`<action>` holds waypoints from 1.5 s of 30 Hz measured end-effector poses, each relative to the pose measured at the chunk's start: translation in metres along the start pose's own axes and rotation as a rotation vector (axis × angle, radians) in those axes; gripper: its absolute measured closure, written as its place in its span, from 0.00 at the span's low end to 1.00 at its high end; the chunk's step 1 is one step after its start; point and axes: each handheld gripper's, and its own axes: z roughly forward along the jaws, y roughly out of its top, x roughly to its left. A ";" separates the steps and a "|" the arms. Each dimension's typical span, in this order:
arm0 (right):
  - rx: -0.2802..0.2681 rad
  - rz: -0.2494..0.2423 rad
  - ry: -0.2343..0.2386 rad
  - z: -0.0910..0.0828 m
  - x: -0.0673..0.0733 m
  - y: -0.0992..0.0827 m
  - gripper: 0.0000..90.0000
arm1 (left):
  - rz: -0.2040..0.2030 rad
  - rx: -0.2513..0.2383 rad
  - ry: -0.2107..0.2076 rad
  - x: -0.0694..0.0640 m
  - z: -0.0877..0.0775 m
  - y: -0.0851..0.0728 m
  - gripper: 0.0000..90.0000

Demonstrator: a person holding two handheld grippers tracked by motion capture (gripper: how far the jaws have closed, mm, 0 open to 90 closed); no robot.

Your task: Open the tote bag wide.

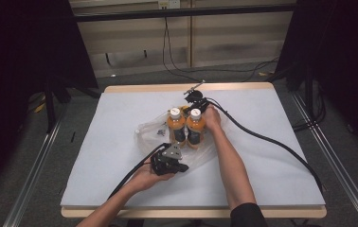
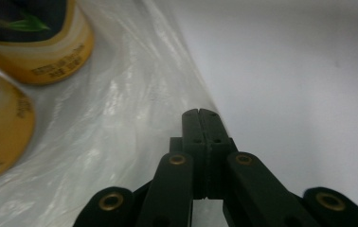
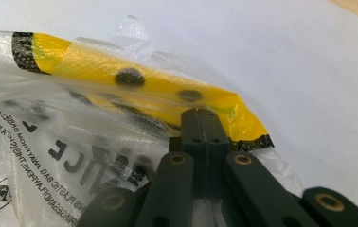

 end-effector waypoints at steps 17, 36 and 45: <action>-0.062 -0.011 0.061 -0.031 0.001 -0.002 1.00 | -0.059 -0.087 -0.033 0.003 -0.004 -0.001 1.00; -0.180 -0.058 0.051 -0.103 -0.001 -0.026 1.00 | -0.128 -0.201 0.026 0.013 -0.027 -0.001 0.85; -0.251 -0.070 0.053 -0.134 -0.001 -0.052 1.00 | -0.145 -0.220 0.082 0.017 -0.032 -0.003 0.67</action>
